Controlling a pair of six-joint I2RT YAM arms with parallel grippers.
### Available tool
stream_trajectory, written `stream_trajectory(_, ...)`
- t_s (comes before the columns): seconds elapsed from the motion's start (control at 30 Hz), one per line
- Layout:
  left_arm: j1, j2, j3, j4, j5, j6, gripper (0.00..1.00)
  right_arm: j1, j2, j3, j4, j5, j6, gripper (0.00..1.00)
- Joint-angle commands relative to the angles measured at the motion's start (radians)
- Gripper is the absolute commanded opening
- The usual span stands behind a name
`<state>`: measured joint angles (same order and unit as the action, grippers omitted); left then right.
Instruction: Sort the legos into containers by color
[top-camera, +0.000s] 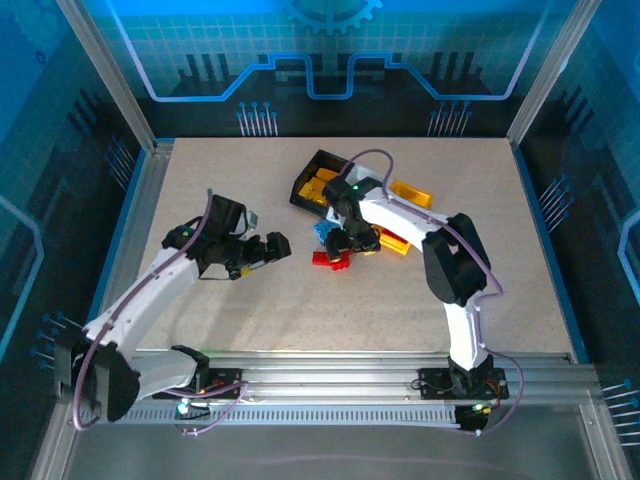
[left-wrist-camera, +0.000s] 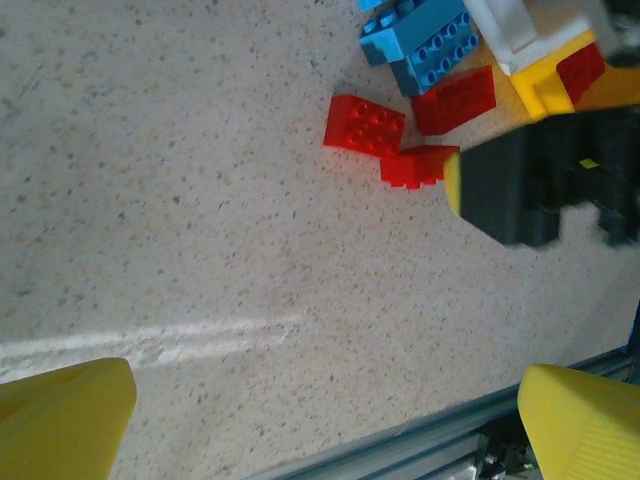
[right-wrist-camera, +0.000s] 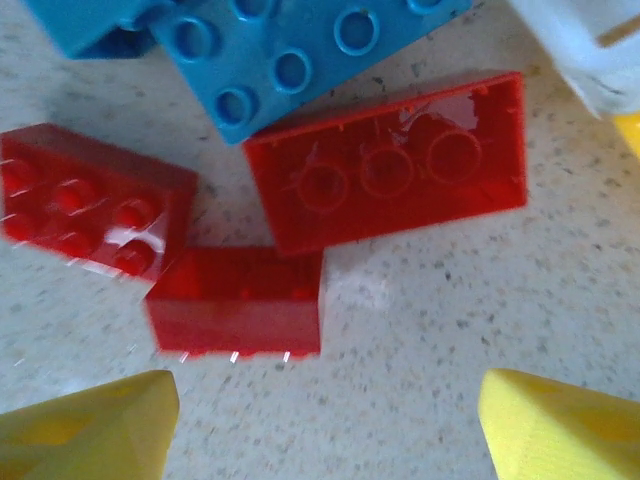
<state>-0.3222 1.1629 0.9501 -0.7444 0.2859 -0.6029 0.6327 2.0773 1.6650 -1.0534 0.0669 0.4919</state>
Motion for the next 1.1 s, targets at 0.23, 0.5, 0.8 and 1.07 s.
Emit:
stream_trajectory(0.23,0.043,-0.181,-0.13,-0.118,0.021,-0.023,0.99,0.053,0.139,0.116,-0.003,-0.035,-0.001,0.81)
stream_trajectory(0.5,0.057,-0.201,-0.131,-0.14,0.025,-0.001,0.99,0.058,0.149,0.106,0.019,-0.058,0.017,0.76)
stream_trajectory(0.8,0.06,-0.192,-0.136,-0.129,0.033,0.005,0.99,0.085,0.095,0.09,0.001,-0.069,0.051,0.74)
stream_trajectory(1.07,0.064,-0.204,-0.15,-0.122,0.033,0.003,0.99,0.126,0.004,0.008,-0.012,-0.08,0.106,0.74)
